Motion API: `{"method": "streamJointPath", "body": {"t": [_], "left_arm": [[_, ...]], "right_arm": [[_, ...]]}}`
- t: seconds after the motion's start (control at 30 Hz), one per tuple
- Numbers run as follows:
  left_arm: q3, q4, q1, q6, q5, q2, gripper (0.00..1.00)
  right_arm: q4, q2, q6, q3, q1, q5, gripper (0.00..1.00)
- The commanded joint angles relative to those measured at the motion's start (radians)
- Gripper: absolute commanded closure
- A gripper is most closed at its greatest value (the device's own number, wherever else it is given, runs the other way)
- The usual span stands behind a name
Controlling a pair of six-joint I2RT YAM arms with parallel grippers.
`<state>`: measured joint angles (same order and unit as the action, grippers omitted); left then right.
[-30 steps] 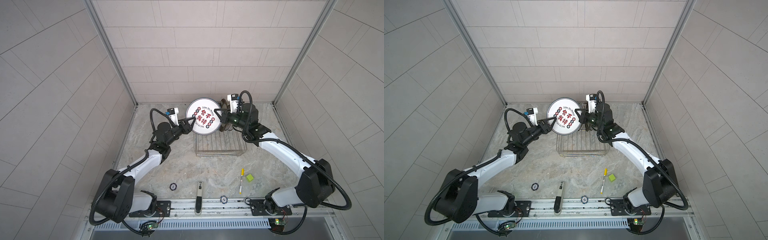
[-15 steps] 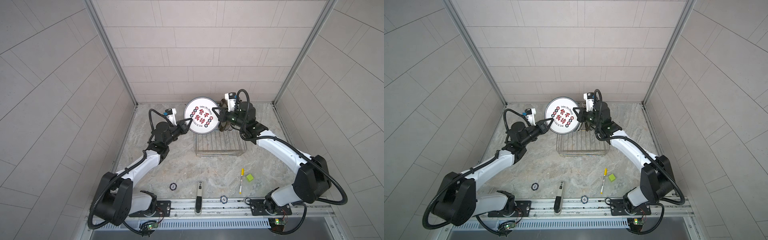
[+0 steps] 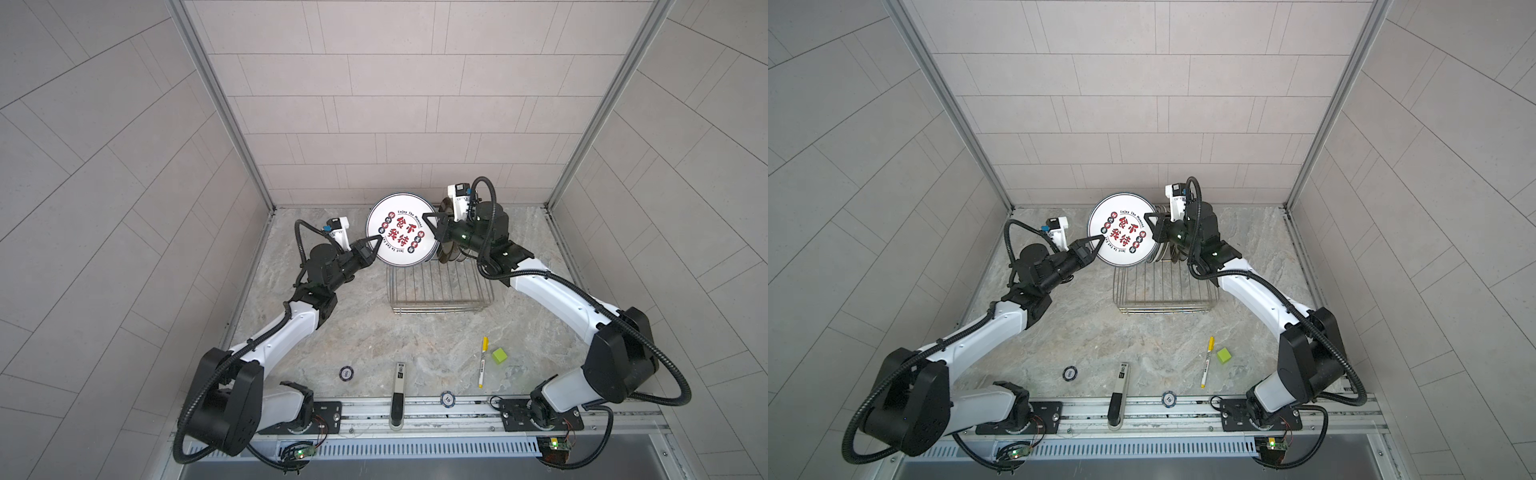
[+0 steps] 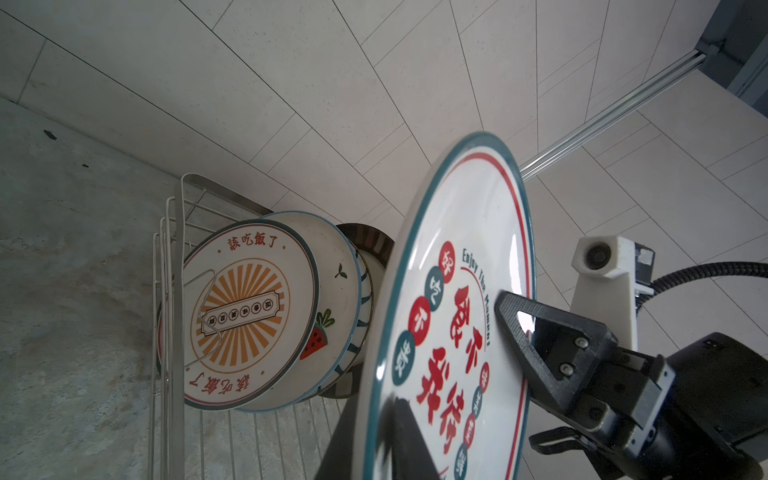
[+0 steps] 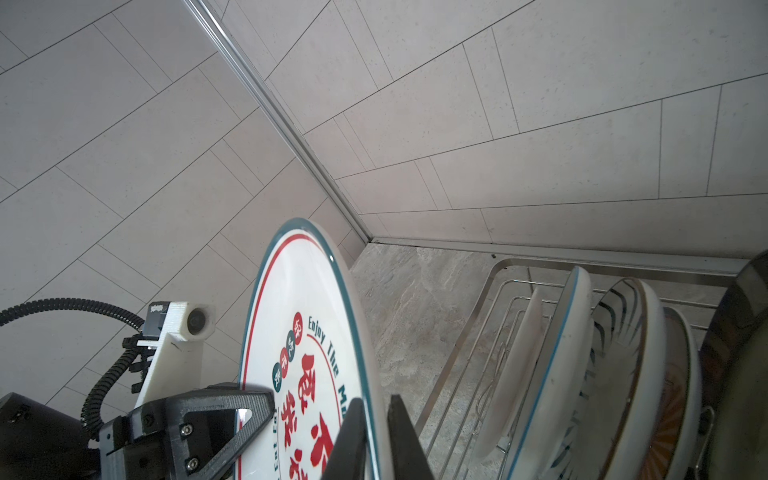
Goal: Unload the plates from the dish rack
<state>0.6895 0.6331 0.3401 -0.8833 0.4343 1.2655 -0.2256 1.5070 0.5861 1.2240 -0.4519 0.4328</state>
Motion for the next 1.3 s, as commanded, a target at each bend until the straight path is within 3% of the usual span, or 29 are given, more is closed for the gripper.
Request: {"method": "streamJointPath", "body": {"t": [0.0,0.03,0.27,0.3,0.37,0.4,0.43,0.73,0.87,1.03,1.27], "left_arm": [[-0.003,0.072,0.018,0.001,0.017,-0.024,1.00],[-0.004,0.078,0.018,-0.005,0.013,-0.023,1.00],[-0.005,0.106,0.013,-0.035,0.004,-0.015,1.00],[-0.005,0.110,0.013,-0.038,0.004,-0.014,1.00],[-0.005,0.111,0.013,-0.043,0.002,-0.018,1.00],[-0.007,0.111,0.011,-0.044,-0.001,-0.021,1.00],[-0.008,0.108,0.011,-0.045,-0.004,-0.024,1.00],[-0.025,0.097,0.005,-0.057,-0.044,-0.055,1.00],[-0.030,0.087,-0.003,-0.062,-0.055,-0.069,1.00],[-0.046,0.082,-0.025,-0.080,-0.071,-0.083,1.00],[-0.081,0.073,-0.065,-0.104,-0.107,-0.110,1.00]], "right_arm": [[0.005,0.004,-0.054,0.019,-0.034,-0.010,0.76],[0.002,0.000,-0.054,0.015,-0.034,-0.014,0.64],[-0.019,-0.020,-0.052,-0.013,-0.034,-0.019,0.35],[-0.029,-0.026,-0.047,-0.021,-0.034,-0.021,0.20],[-0.040,-0.033,-0.046,-0.031,-0.034,-0.023,0.18],[-0.043,-0.041,-0.046,-0.037,-0.034,-0.030,0.03],[-0.050,-0.047,-0.046,-0.046,-0.034,-0.042,0.01],[-0.112,-0.151,-0.133,-0.170,-0.034,-0.236,0.00],[0.024,-0.160,-0.154,-0.116,-0.033,-0.241,0.00],[-0.020,-0.174,-0.162,-0.148,-0.037,-0.244,0.00],[-0.017,-0.205,-0.281,-0.165,-0.099,-0.262,0.01]]}}
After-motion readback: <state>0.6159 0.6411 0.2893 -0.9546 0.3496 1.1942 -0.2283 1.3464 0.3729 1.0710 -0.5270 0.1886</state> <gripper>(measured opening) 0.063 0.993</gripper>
